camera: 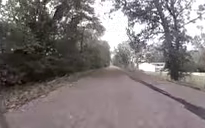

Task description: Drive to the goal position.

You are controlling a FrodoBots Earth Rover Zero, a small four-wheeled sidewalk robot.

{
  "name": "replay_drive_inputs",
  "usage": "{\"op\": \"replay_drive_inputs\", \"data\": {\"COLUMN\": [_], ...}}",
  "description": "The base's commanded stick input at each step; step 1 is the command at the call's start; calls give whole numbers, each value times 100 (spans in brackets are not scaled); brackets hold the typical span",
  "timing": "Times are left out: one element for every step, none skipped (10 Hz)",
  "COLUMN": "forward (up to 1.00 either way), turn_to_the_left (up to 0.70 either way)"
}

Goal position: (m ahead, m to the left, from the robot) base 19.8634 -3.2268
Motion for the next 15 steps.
{"op": "replay_drive_inputs", "data": {"forward": [70, 70, 70, 70, 70, 70, 70, 70, 70, 70, 70, 70, 70, 70, 70], "turn_to_the_left": [0, 0, 0, 0, 0, 0, 0, 0, 0, 0, 0, 0, 0, 0, 0]}}
